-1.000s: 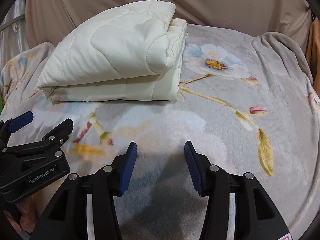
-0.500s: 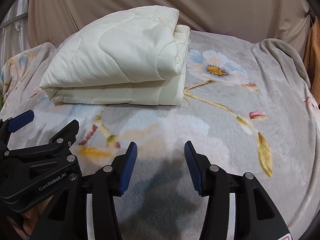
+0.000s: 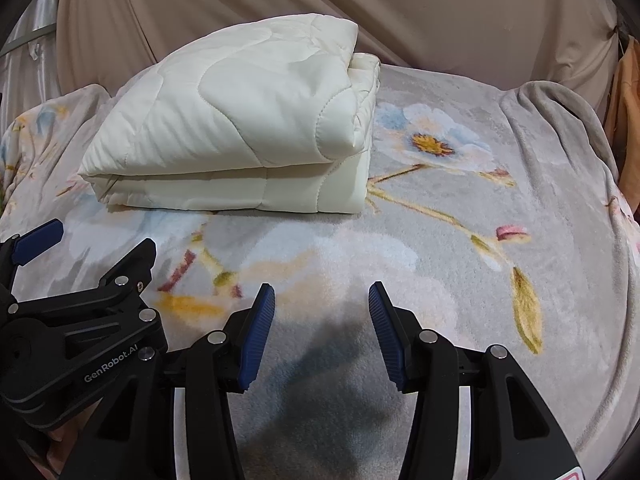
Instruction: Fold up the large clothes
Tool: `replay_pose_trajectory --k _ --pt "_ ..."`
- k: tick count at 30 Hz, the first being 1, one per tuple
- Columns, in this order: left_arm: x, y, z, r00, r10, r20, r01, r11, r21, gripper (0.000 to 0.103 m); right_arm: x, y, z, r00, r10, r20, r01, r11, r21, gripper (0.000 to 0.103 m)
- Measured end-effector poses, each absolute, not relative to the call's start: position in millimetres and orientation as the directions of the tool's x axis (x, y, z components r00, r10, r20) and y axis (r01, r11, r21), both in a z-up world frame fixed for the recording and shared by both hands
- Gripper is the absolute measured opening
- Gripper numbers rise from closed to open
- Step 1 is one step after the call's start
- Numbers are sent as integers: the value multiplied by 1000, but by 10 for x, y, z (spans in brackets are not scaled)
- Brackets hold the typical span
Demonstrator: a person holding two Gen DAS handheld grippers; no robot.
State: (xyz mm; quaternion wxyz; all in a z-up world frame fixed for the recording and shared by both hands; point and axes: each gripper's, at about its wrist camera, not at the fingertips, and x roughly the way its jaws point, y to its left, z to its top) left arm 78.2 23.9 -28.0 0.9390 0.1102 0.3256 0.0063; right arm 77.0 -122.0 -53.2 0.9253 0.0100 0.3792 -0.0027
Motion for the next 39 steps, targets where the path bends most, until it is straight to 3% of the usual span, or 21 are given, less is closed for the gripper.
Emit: replay_pose_trajectory --k 39 --pt "766 259 -263 788 88 -610 52 977 207 94 756 -1232 -528 718 -1 -696 6 1000 5 49"
